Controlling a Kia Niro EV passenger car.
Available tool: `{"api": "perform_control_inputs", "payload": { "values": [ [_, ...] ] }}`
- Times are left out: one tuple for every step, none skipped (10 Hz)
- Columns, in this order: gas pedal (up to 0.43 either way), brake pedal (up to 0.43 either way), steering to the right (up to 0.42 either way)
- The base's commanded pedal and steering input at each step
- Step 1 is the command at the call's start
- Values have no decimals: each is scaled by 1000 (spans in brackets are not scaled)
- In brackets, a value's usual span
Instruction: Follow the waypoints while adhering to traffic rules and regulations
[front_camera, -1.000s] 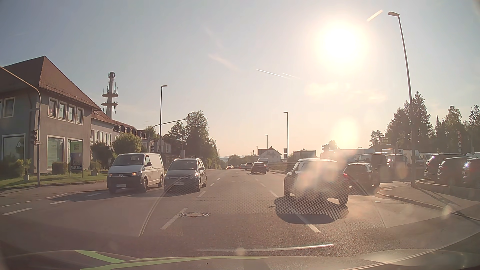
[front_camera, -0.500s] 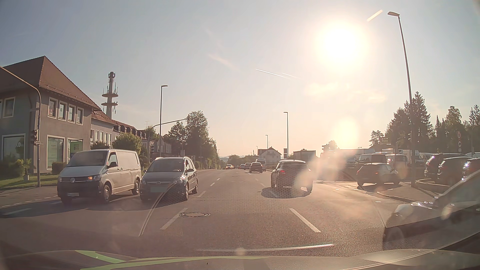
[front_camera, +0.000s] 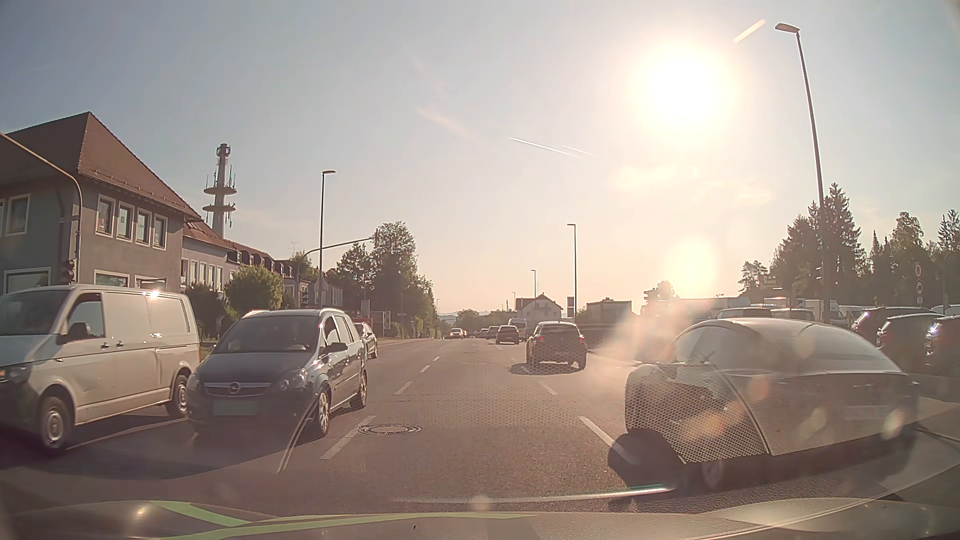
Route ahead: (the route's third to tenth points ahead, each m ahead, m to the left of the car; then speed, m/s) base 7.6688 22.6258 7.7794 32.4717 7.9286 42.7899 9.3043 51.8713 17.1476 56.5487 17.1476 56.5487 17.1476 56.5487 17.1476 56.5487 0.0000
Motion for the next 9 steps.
{"api": "perform_control_inputs", "payload": {
  "values": [
    [0, 274, 2],
    [0, 274, 2],
    [0, 274, 2],
    [0, 274, 2],
    [0, 274, 2],
    [0, 274, 2],
    [0, 274, 2],
    [0, 280, 3],
    [0, 274, 2]
  ]
}}
